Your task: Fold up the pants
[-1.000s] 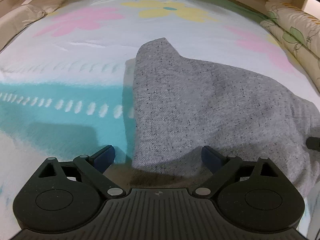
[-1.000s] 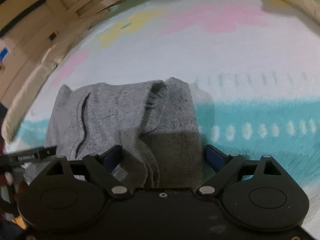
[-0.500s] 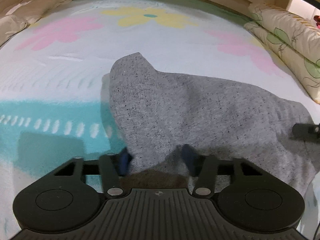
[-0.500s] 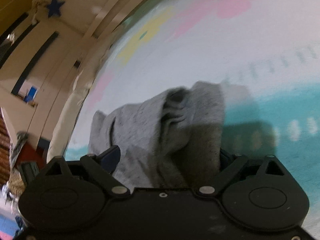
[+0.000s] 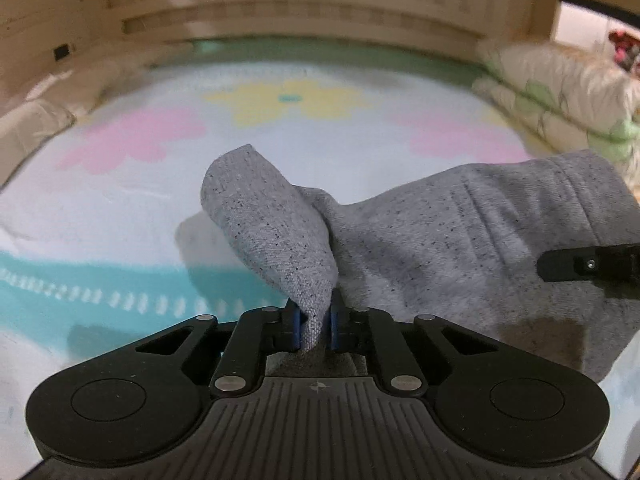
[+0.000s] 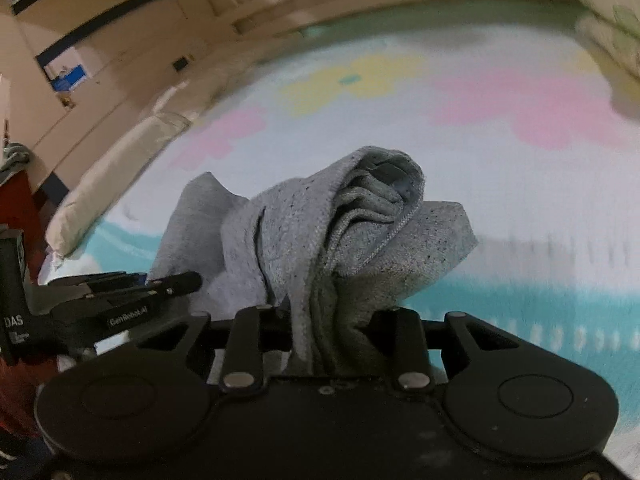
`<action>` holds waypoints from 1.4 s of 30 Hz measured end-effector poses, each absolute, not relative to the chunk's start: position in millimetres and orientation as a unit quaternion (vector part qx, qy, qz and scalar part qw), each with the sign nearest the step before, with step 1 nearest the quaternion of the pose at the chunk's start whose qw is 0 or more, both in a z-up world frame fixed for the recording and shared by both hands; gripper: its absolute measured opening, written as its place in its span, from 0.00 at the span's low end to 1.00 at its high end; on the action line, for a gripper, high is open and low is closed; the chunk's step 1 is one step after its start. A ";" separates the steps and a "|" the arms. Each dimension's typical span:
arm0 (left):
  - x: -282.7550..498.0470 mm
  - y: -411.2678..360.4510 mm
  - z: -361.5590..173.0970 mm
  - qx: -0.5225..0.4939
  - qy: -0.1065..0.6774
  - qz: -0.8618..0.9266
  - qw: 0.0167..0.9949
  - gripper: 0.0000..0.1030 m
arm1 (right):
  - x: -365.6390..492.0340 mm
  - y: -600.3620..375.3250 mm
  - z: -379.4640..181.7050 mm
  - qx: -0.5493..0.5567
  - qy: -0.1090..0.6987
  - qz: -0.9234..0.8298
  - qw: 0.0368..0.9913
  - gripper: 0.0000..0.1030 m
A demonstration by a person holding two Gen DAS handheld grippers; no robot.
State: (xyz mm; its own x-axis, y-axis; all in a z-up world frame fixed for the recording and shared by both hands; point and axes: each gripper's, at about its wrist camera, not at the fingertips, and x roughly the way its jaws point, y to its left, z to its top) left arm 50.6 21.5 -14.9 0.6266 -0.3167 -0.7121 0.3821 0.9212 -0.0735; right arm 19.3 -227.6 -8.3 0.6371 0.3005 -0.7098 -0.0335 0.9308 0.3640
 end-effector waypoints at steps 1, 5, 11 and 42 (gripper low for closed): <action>53.9 22.6 -8.8 0.040 0.380 -0.188 0.905 0.11 | 23.7 -227.0 -3.3 0.161 0.410 0.098 0.892 0.29; 81.2 31.7 16.0 0.018 0.354 -0.163 0.921 0.11 | 55.1 -224.7 17.0 0.163 0.386 0.114 0.901 0.29; 144.1 35.6 24.5 0.036 0.342 -0.132 0.930 0.12 | 135.9 -223.0 14.8 0.168 0.372 0.127 0.904 0.30; 127.3 31.1 -77.3 0.079 0.476 -0.044 0.875 0.18 | 166.5 -204.5 -76.5 -0.004 0.462 0.075 0.883 0.57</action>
State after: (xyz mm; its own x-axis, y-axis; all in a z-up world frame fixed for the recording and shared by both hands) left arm 127.3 31.1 -77.3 0.5423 -0.0025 -0.8402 0.1526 0.9837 0.0956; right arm 166.5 -204.5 -76.5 0.5611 0.1283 -0.8177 -0.1356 0.9888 0.0620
